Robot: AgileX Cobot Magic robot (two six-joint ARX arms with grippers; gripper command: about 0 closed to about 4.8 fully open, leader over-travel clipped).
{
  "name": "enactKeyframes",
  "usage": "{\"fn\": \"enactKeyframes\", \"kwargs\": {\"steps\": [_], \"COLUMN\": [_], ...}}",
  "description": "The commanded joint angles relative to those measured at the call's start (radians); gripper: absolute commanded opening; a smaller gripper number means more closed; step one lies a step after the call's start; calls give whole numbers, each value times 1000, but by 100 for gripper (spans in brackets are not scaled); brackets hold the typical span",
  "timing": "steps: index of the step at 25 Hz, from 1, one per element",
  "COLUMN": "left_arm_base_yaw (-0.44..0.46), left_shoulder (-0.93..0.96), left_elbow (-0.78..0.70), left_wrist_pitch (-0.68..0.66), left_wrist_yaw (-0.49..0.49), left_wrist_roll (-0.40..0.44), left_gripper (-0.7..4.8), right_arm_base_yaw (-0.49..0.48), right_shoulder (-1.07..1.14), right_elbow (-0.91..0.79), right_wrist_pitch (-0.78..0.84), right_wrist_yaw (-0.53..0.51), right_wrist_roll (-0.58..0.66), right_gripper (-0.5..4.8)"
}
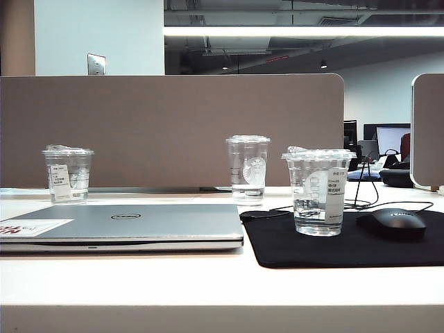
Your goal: Pick up the coffee cup on the middle and place it on the right side of the laptop.
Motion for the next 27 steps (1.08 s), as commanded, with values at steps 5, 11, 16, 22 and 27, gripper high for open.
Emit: {"fn": "enactKeyframes", "kwargs": {"steps": [5,11,16,22,27], "left_arm_base_yaw": [0,0,13,156,309], "left_shoulder": [-20,-20,-25,-26,-26], "left_elbow": [-262,-364,-360,-362,-406], "left_wrist_pitch": [373,428,425,443,594], "left_wrist_yaw": [146,212,203,237,250], "left_wrist_roll": [-7,-6,39,27,27], "left_gripper": [-5,-5,-5,-5,-5], "right_arm_base_yaw": [0,0,0,0,0], "right_shoulder": [-82,-148,-175,-186,-186], "right_elbow": [-196,-338,-406,-504,-589], "right_wrist_pitch": [208,307,334,406,537], "right_wrist_yaw": [7,5,1,0,4], "right_wrist_roll": [2,4,4,5,5], "right_gripper": [-5,-5,-5,-5,-5]}}
